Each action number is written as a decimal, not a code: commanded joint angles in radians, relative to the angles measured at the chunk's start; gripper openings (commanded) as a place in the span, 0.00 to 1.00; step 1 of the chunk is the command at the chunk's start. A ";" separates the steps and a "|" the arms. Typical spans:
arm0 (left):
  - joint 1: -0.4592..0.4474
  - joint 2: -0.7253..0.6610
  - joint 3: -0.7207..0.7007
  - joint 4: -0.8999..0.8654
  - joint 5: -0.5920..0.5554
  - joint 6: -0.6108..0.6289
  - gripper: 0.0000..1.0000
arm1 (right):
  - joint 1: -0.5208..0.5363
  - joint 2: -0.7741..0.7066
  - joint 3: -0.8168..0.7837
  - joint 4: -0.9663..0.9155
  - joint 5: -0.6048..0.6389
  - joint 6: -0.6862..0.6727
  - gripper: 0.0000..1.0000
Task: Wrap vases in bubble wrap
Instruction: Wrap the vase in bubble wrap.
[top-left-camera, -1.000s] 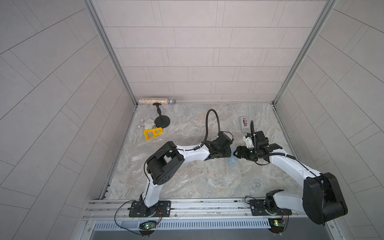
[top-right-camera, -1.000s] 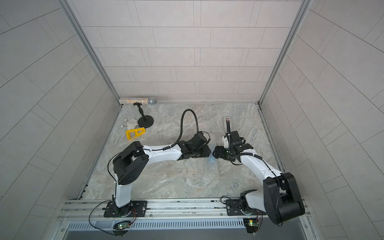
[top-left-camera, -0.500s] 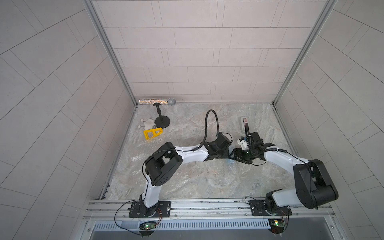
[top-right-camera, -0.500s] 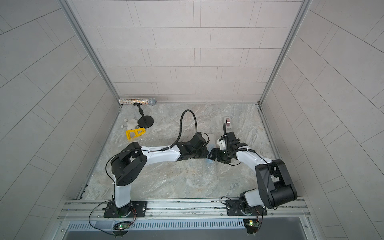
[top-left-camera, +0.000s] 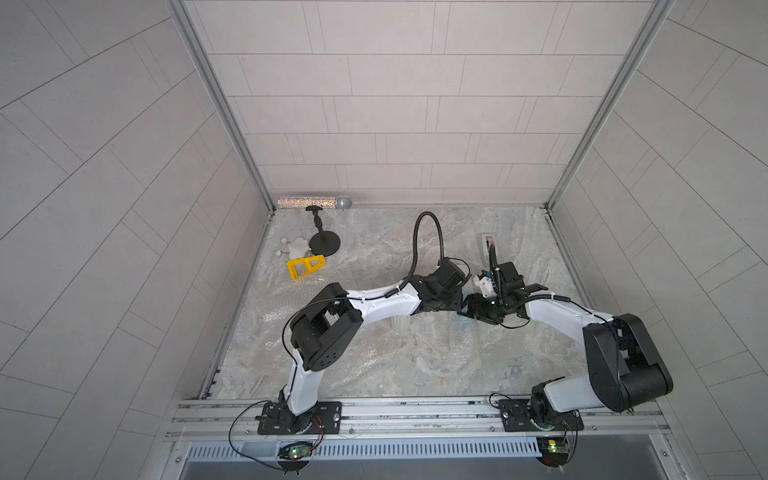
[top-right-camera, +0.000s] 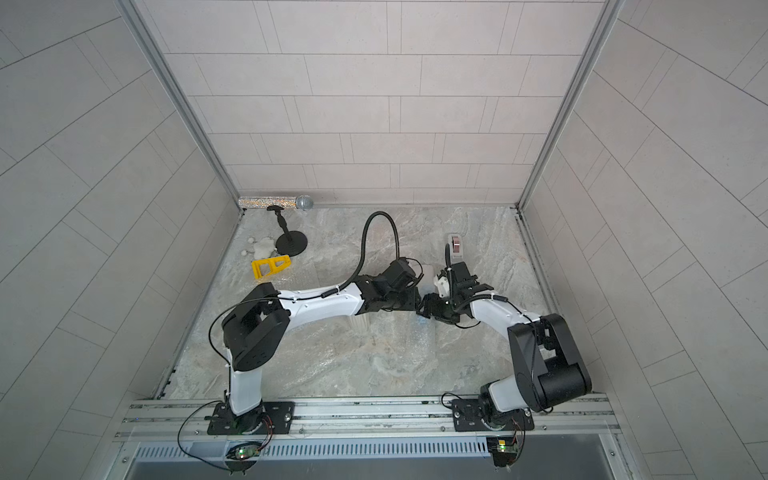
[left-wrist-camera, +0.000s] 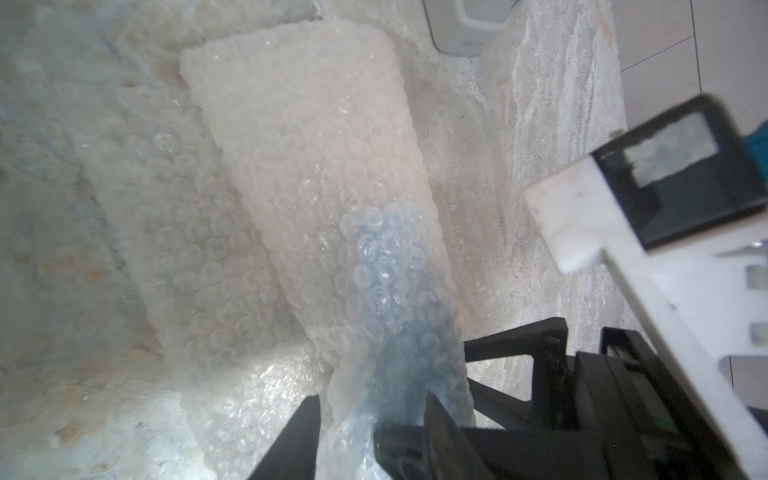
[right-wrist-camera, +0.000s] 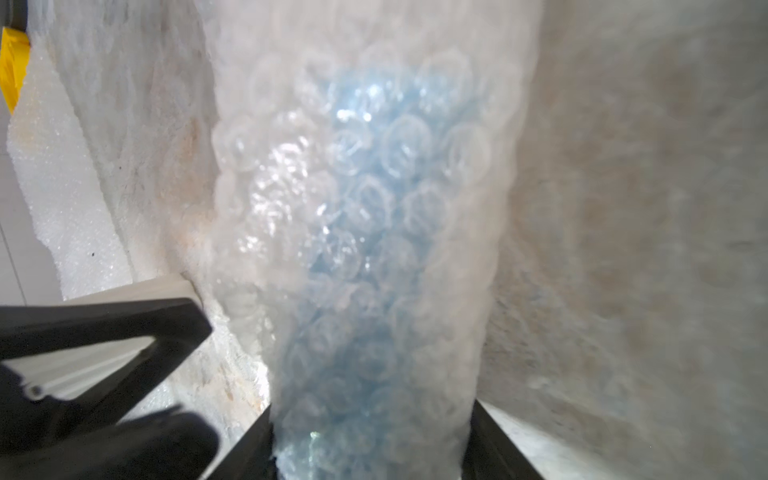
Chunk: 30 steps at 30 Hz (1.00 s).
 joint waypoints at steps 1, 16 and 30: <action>0.011 0.004 0.010 -0.039 -0.008 0.001 0.48 | -0.031 -0.032 -0.040 -0.069 0.159 -0.001 0.64; 0.041 0.098 -0.005 -0.026 0.055 -0.063 0.53 | -0.078 -0.054 -0.052 -0.083 0.124 -0.023 0.64; 0.027 0.157 -0.017 0.076 0.068 -0.095 0.34 | -0.083 -0.055 -0.055 -0.083 0.116 -0.031 0.64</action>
